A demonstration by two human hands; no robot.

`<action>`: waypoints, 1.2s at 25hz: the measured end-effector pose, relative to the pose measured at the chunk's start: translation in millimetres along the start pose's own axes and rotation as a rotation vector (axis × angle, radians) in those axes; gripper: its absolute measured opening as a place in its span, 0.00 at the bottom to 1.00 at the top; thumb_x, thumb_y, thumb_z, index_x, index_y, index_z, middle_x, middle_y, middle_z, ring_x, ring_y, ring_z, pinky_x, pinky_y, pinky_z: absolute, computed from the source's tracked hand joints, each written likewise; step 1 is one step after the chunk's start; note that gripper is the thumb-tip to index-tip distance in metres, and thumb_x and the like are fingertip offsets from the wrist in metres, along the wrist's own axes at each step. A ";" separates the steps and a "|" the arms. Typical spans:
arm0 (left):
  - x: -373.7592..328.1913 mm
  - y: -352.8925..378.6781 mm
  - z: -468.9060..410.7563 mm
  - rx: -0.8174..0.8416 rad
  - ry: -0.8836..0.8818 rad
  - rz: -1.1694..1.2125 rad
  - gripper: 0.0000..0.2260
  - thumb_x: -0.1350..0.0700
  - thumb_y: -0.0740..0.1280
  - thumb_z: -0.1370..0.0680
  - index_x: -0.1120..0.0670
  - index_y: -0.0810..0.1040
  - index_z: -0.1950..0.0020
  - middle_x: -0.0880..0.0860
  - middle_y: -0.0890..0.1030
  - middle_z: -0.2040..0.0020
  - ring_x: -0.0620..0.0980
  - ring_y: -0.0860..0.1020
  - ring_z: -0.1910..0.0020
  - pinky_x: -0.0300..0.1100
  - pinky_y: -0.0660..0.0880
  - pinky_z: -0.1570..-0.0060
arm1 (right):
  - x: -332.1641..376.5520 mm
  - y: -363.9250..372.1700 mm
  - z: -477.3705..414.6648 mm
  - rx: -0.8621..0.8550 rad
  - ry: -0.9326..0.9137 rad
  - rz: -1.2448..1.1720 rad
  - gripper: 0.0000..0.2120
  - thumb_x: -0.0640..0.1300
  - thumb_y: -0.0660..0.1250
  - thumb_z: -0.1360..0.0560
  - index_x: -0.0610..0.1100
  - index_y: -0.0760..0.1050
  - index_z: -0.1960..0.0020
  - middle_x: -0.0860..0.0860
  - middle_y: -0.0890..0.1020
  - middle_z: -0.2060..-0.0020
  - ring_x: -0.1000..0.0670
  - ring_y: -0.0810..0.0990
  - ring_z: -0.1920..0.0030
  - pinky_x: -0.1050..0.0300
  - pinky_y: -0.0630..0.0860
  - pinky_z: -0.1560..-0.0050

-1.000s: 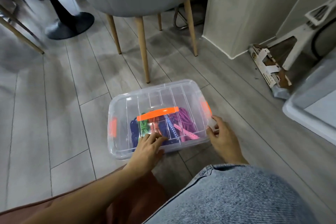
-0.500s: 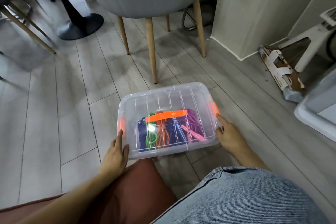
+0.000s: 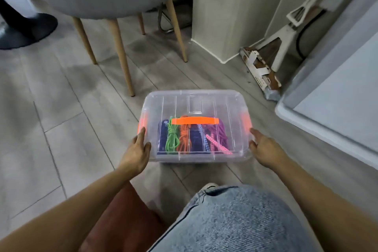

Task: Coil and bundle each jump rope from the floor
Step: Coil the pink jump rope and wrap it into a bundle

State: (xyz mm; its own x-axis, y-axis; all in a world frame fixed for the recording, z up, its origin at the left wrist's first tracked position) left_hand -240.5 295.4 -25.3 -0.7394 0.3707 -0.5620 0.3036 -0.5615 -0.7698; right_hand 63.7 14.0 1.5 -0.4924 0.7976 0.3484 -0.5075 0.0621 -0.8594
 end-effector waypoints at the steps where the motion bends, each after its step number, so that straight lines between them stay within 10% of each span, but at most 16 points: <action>1: -19.3 11.8 -8.2 0.030 0.040 -0.004 0.27 0.52 0.55 0.15 0.51 0.50 0.18 0.63 0.64 0.24 0.64 0.69 0.30 0.55 0.65 0.29 | -24.2 -10.0 7.6 0.068 0.040 0.045 0.28 0.46 0.58 0.18 0.49 0.56 0.20 0.37 0.76 0.32 0.36 0.76 0.36 0.47 0.73 0.37; 9: -172.5 105.6 -15.7 0.296 0.315 -0.156 0.27 0.50 0.54 0.15 0.53 0.50 0.18 0.64 0.64 0.24 0.64 0.67 0.28 0.52 0.63 0.29 | -196.8 -72.4 109.4 0.357 0.328 0.011 0.35 0.49 0.60 0.18 0.55 0.43 0.18 0.44 0.71 0.26 0.42 0.75 0.33 0.52 0.68 0.32; 17: -302.7 210.6 31.0 0.448 0.569 -0.013 0.21 0.53 0.55 0.15 0.56 0.64 0.22 0.63 0.74 0.31 0.64 0.74 0.35 0.49 0.69 0.36 | -287.4 -19.8 239.9 -0.521 0.764 -0.341 0.19 0.55 0.66 0.21 0.49 0.71 0.33 0.43 0.83 0.46 0.40 0.81 0.47 0.49 0.75 0.47; 21: -327.4 246.4 14.9 0.403 0.072 0.340 0.22 0.41 0.66 0.25 0.58 0.75 0.42 0.60 0.83 0.50 0.59 0.81 0.57 0.52 0.80 0.53 | -330.2 11.6 260.3 -0.850 1.024 -1.095 0.29 0.52 0.75 0.27 0.45 0.68 0.32 0.43 0.83 0.50 0.46 0.81 0.54 0.48 0.78 0.49; 24: -336.4 263.3 16.9 0.569 -0.254 0.590 0.18 0.43 0.71 0.24 0.59 0.77 0.52 0.56 0.80 0.58 0.55 0.77 0.64 0.46 0.77 0.60 | -353.1 28.7 251.0 -0.707 0.990 -1.516 0.24 0.54 0.74 0.26 0.46 0.75 0.34 0.49 0.82 0.43 0.48 0.80 0.44 0.50 0.77 0.46; 30: -345.1 258.8 22.3 0.233 0.256 0.229 0.18 0.52 0.75 0.27 0.59 0.79 0.42 0.55 0.83 0.52 0.55 0.80 0.55 0.48 0.78 0.48 | -342.0 21.8 239.0 -1.056 0.802 -1.307 0.16 0.39 0.72 0.23 0.43 0.74 0.37 0.47 0.82 0.46 0.48 0.81 0.46 0.56 0.77 0.43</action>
State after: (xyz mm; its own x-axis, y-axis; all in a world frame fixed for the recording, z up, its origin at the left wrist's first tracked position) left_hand 79.9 5.7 -23.8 -0.4862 0.3720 -0.7907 0.2769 -0.7927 -0.5431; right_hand 52.1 -400.8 -47.0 0.3678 -0.0195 0.9297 0.5072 0.8422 -0.1830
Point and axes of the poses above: each hand's wrist, its own z-axis away from the middle knuckle, its own y-axis out of the palm, x = y × z, the point moved 2 cm from there along -z, towards the middle knuckle
